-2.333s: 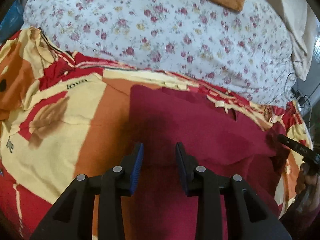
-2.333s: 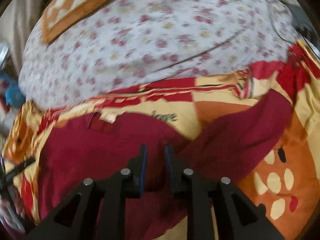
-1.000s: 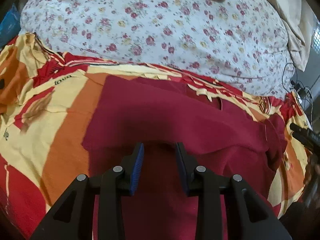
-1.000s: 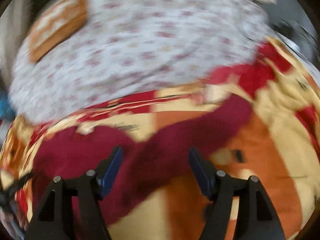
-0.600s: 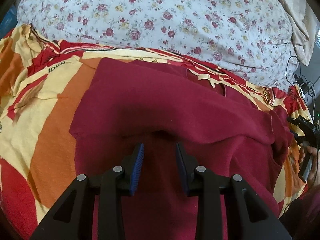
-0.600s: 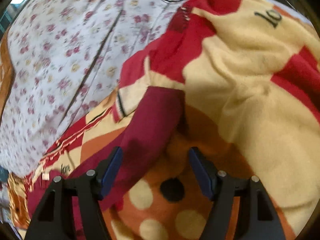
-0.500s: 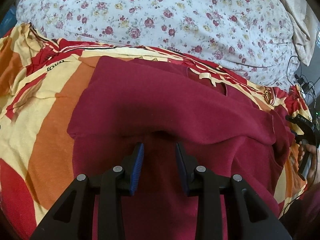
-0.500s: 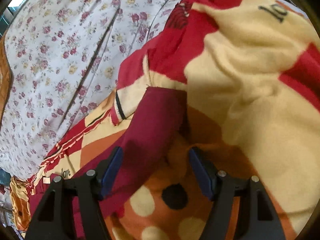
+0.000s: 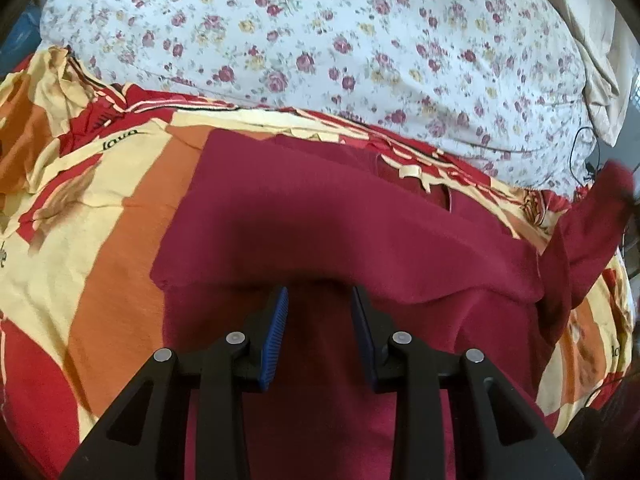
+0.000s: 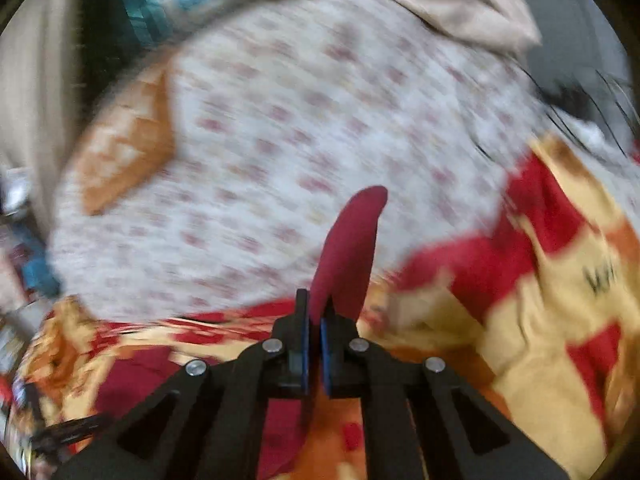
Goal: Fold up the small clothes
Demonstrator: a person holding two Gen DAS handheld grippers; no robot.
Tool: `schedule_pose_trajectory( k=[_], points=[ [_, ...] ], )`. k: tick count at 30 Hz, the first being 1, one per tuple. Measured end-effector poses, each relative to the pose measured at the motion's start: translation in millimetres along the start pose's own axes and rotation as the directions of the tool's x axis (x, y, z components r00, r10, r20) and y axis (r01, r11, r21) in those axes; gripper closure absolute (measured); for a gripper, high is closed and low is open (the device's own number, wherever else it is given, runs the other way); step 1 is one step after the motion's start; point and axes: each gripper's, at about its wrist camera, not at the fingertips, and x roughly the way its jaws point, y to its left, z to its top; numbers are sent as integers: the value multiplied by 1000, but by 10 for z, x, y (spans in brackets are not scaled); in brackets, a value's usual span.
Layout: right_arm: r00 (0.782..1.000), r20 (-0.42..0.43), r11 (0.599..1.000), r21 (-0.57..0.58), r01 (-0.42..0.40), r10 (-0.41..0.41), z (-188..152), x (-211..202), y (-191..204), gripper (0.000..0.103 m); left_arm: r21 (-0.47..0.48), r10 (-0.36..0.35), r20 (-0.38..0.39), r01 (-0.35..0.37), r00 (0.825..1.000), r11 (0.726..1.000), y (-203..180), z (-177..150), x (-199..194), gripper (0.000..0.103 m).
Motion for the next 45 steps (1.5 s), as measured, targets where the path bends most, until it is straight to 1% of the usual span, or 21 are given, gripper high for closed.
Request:
schedule_pose_trajectory(
  k=[3,5,6,8,9,13,15,17,19,21,24,28,29,31,32,33,35,37,39,42,45],
  points=[
    [987,27,986,-49,-158,160,162,-289,304,99,0,1,18,-1,1000,1000,17,10,-92,81],
    [954,16,952,-79,-296,298,219,-452,540,99,-7,1,36,-1,999,1000,46,26,-168,81],
    [928,-4,923,-102,-372,373,242,-512,698,99,-13,-1,44,1,999,1000,63,34,-203,81],
    [881,-54,869,-150,-472,469,254,-570,995,99,-27,-2,66,4,998,1000,109,56,-293,81],
    [861,-82,844,-170,-509,502,252,-579,1132,99,-31,-2,76,4,997,1000,130,65,-331,81],
    [750,-250,707,-251,-661,613,176,-509,1797,99,-53,13,122,-7,992,999,258,92,-508,81],
    [707,-341,654,-274,-705,619,80,-358,2113,99,-73,21,142,-11,990,997,359,102,-582,81],
    [698,-413,644,-287,-709,585,-37,-157,2347,99,-95,28,153,-13,988,995,459,112,-623,81],
    [684,-495,642,-288,-711,536,-201,183,2566,99,-128,36,161,-15,986,992,589,123,-640,81],
    [662,-571,645,-277,-712,485,-393,531,2729,99,-154,43,160,-18,986,988,684,126,-629,81],
    [642,-666,676,-274,-684,380,-755,1100,2913,99,-173,50,149,-24,988,985,774,130,-568,81],
    [634,-723,716,-287,-636,273,-1143,1742,2989,99,-162,57,132,-35,990,986,804,139,-474,81],
    [648,-722,729,-304,-614,245,-1198,1857,2993,99,-155,58,130,-38,990,987,796,151,-443,81],
    [724,-677,764,-395,-510,134,-1280,2041,2951,98,-144,53,124,-34,991,989,770,179,-392,81],
    [754,-652,780,-428,-455,82,-1300,2146,2920,90,-140,46,121,-28,992,990,750,197,-367,81],
    [772,-634,801,-449,-397,27,-1317,2234,2859,77,-136,38,118,-22,992,990,731,211,-349,81],
    [781,-624,849,-430,-306,-35,-1311,2311,2709,62,-118,16,113,-2,993,993,655,266,-298,81],
    [789,-614,886,-368,-283,-3,-1250,2191,2539,60,-92,-3,110,13,994,996,562,333,-246,81],
    [819,-573,901,-339,-270,30,-1170,1926,2384,56,-58,-22,90,27,996,998,439,426,-149,81],
    [847,-523,905,-307,-293,96,-1086,1526,2200,44,-12,-25,53,26,998,1000,240,564,53,80],
    [872,-471,918,-271,-289,135,-1006,1026,1937,37,53,-15,-3,16,1000,998,-1,648,303,80]
  ],
)
